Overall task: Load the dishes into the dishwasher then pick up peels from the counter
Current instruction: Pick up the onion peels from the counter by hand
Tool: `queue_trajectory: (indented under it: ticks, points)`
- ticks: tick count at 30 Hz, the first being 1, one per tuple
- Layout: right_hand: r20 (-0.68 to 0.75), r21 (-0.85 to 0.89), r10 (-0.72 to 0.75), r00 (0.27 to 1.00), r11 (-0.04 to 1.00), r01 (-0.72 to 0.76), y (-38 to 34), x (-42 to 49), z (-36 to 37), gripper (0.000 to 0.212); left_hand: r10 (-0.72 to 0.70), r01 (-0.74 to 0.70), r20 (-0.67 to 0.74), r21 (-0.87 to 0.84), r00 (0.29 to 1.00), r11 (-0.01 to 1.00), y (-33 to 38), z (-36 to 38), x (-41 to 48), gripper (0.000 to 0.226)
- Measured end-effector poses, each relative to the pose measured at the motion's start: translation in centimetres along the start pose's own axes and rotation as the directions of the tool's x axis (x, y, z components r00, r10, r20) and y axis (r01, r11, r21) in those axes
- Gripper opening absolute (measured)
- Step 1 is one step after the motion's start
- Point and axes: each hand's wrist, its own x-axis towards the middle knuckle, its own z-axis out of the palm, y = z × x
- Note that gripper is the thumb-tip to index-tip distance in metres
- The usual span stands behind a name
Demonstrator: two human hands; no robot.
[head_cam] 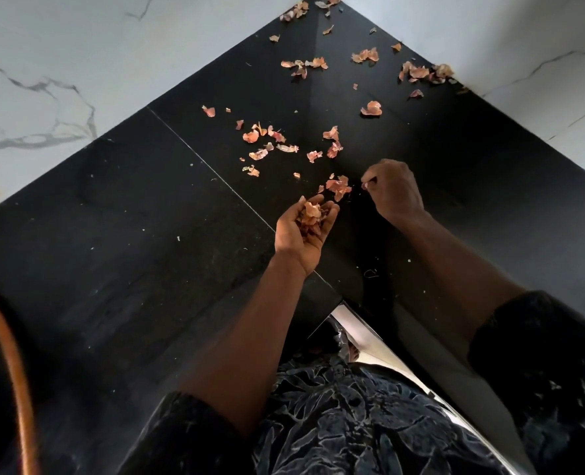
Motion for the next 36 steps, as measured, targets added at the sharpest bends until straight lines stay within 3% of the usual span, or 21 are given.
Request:
queue_trajectory:
  ticks: [5, 8, 11, 17, 19, 22, 26, 28, 31, 33, 36]
  points:
    - [-0.017, 0.008, 0.011, 1.0, 1.0, -0.011, 0.0, -0.8, -0.3, 0.019, -0.009, 0.009, -0.003, 0.001, 1.0, 1.0, -0.3, 0.0, 0.1, 0.036]
    - [0.052, -0.007, -0.022, 0.998, 1.0, 0.022, -0.1, -0.8, 0.0, 0.025, -0.014, 0.014, 0.002, 0.009, 1.0, 1.0, -0.5, -0.2, 0.0, 0.036]
    - [0.072, -0.065, -0.048, 0.996, 0.997, 0.052, -0.5, -1.0, 0.3, 0.015, -0.01, 0.01, -0.003, 0.016, 1.0, 1.0, -0.3, -0.3, -0.1, 0.036]
    - [-0.067, 0.072, 0.051, 0.996, 0.996, -0.046, -2.4, -1.9, -0.5, 0.015, 0.02, -0.02, -0.022, 0.012, 1.0, 1.0, 0.3, -0.9, -0.2, 0.036]
    - [-0.063, 0.151, -0.037, 0.997, 0.987, 0.046, -4.6, -2.4, -1.3, 0.013, 0.022, -0.022, -0.042, 0.001, 0.999, 1.0, 0.4, -1.0, -0.2, 0.036]
    - [0.063, 0.251, -0.214, 0.975, 0.949, 0.192, -8.1, -3.6, -1.8, 0.011, 0.036, -0.035, -0.054, 0.015, 0.998, 0.999, 0.4, -1.0, -0.3, 0.028]
    - [0.139, 0.287, -0.328, 0.935, 0.916, 0.279, -10.3, -3.5, -1.6, 0.016, 0.072, -0.069, -0.075, 0.035, 0.995, 0.997, 1.0, -1.1, -0.7, 0.025]
    - [0.091, 0.295, -0.297, 0.95, 0.92, 0.259, -10.3, -2.0, -1.7, 0.018, 0.076, -0.076, -0.062, 0.0, 0.995, 0.997, 1.5, -1.3, -0.9, 0.028]
    - [0.043, 0.21, -0.116, 0.992, 0.972, 0.104, -8.5, 1.5, -0.9, 0.024, 0.062, -0.064, -0.035, -0.049, 0.997, 0.997, 2.1, -1.8, -1.2, 0.033]
    - [0.104, 0.1, -0.002, 0.995, 0.995, -0.008, -7.1, 2.9, -0.1, 0.032, 0.066, -0.068, -0.027, -0.059, 0.997, 0.996, 2.4, -2.1, -1.5, 0.033]
    - [0.243, -0.042, 0.002, 0.97, 0.999, 0.009, -6.2, 3.3, 1.1, 0.046, 0.074, -0.075, -0.026, -0.061, 0.997, 0.995, 2.7, -2.7, -1.7, 0.034]
